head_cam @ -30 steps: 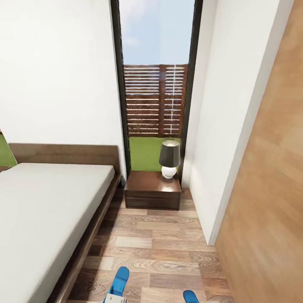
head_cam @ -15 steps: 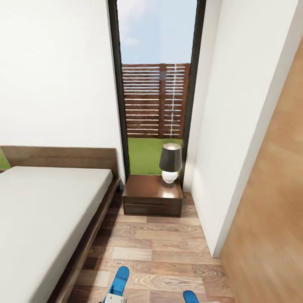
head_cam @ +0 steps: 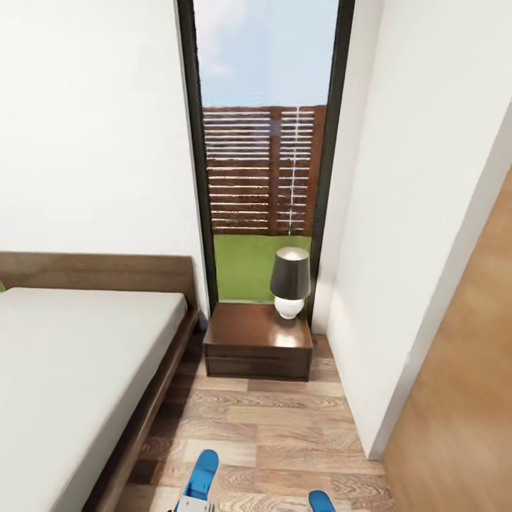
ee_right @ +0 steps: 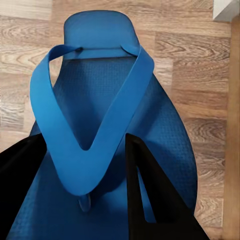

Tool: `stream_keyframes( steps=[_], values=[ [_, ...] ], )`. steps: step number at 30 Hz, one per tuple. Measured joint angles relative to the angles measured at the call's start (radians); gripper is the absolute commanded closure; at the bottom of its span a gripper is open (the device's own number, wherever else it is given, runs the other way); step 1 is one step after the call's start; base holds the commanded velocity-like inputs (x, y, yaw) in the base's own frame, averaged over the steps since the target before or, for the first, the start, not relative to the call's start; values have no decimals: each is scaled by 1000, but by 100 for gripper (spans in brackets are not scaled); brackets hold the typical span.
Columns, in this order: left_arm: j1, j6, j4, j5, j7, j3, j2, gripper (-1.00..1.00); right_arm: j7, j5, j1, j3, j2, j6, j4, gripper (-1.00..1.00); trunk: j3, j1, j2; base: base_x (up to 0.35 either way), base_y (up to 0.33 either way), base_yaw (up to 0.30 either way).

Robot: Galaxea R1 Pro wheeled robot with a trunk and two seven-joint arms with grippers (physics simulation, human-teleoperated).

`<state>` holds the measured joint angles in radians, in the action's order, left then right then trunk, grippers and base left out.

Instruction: In the bedroom, move the book from the bed onto either nightstand, and place the two sandals side by side next to the bed.

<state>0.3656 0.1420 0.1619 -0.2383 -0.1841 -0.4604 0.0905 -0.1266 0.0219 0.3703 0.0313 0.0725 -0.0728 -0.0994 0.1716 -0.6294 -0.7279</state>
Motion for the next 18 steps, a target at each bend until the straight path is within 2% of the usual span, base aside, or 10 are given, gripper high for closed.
stream_keyframes(
  steps=[18],
  values=[
    [0, 1, 0, 0, -1, 0, 0, 100, 0, 0, 0, -1, 2, 0, -1, 100, 0, 0, 0, 325, 0, 0]
  ],
)
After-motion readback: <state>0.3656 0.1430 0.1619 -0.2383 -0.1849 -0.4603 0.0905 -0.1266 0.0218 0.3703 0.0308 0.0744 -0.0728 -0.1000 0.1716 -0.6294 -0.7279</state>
